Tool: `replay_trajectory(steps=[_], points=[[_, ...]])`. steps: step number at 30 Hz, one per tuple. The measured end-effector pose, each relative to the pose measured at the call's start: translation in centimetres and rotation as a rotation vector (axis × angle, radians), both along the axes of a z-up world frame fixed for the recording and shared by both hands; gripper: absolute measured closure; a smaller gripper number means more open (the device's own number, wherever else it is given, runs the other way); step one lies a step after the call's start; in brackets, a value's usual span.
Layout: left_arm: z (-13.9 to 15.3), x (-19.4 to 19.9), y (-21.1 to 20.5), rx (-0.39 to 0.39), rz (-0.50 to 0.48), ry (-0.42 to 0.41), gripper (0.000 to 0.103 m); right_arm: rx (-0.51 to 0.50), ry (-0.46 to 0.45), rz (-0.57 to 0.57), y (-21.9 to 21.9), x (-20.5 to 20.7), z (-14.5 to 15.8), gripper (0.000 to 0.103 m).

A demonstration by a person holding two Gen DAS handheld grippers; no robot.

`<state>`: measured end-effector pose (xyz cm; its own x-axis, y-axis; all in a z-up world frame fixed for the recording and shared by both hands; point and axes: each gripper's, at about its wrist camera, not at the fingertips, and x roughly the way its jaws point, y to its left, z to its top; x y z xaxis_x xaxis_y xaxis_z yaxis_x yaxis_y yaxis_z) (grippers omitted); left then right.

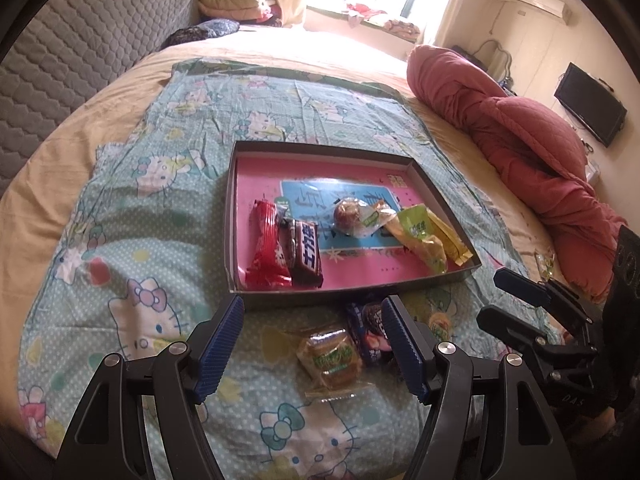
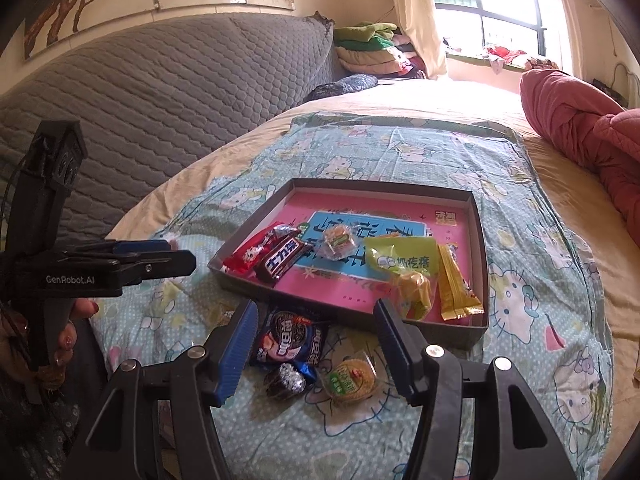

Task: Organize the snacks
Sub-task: 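Withdraw both open tools from the box toward the remaining snacks, then grasp the clear pastry bag with green text with the left tool while the right approaches the brown candy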

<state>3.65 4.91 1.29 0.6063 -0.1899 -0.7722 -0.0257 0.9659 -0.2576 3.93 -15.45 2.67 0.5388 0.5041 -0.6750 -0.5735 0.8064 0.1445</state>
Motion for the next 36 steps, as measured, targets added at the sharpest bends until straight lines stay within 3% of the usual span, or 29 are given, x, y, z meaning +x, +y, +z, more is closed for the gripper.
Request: replay_trajectory(steps=[21,29,36], points=[[-4.7,0.2,-0.7,-0.061,-0.035,0.146,0.030,-0.173,0.005,0.136,3.6,-3.7,-2.6,0.043],[-6.3,0.9,-1.0,-0.092,-0.049,0.186,0.030,-0.345,-0.014,0.169,5.2,-4.0,-5.5,0.043],[-7.0,1.3,-1.0,-0.099,-0.049,0.205,0.030,-0.431,-0.070,0.197,6.5,-4.6,-6.9,0.043]])
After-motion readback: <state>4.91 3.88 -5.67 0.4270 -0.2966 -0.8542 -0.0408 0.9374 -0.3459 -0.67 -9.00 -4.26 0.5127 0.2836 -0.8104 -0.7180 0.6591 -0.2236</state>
